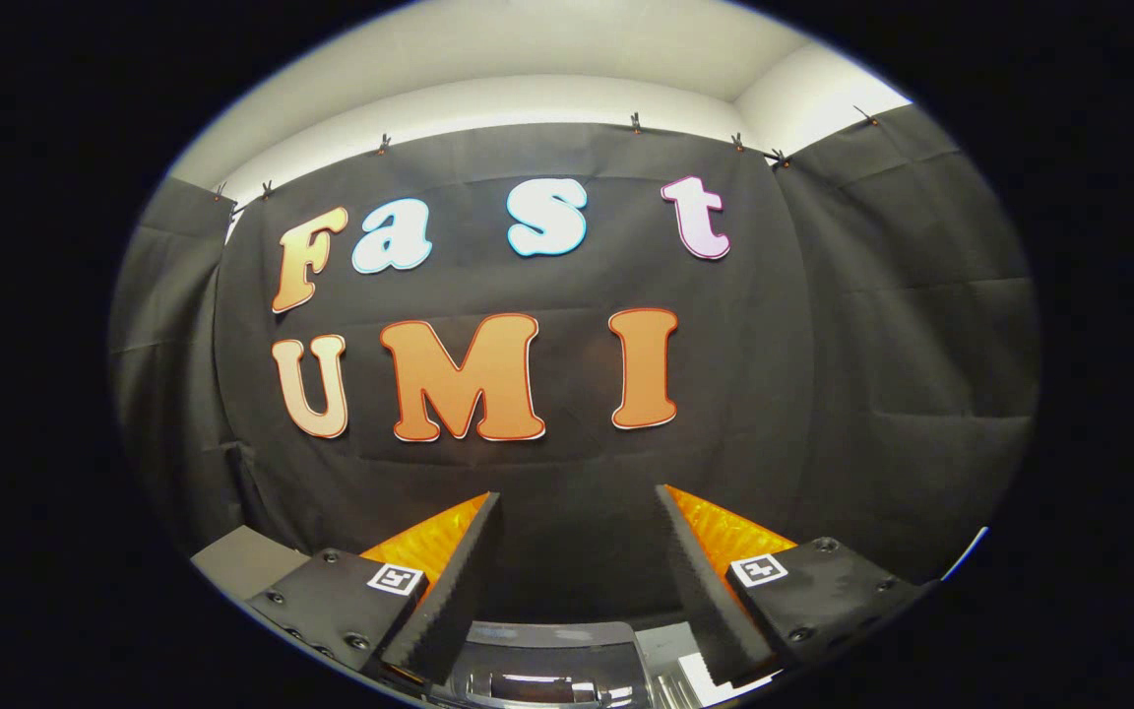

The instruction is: Put the clothes into the washing machine and then close the washing machine lid.

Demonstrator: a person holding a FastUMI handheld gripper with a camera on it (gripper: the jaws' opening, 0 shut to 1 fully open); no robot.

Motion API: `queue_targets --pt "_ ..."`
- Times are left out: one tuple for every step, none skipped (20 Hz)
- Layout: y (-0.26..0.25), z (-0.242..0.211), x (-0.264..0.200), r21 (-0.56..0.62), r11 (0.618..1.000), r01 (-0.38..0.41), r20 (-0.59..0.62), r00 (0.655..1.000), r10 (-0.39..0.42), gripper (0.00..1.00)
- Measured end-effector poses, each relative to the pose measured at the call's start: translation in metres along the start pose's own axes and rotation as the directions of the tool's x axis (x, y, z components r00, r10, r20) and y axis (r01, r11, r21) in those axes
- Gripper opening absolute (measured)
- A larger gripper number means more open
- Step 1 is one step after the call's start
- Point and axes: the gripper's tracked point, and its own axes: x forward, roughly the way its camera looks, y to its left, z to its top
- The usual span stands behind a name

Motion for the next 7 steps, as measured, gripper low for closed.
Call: queue_targets --pt "-0.0016 -0.0005 0.0015 0.001 1.000 -0.002 -0.003 1.000 0.002 0.98" --pt "-0.0022 -0.0032 0.0007 0.002 1.000 -0.004 -0.008 1.000 0.004 0.98" --pt "-0.0020 -0.0041 0.0027 0.003 1.000 -0.006 -0.012 1.000 0.006 0.98" --pt "-0.0020 -0.0048 0.0025 0.004 1.000 -0.007 -0.013 1.000 0.007 0.98" --pt "-0.0024 -0.0060 0.0024 0.004 1.000 -0.008 -0.018 1.000 0.008 0.98" --pt "-0.0020 -0.0073 0.0016 0.005 1.000 -0.008 -0.022 1.000 0.008 0.98" --pt "-0.0022 -0.0076 0.0026 0.006 1.000 -0.008 -0.024 1.000 0.008 0.98"
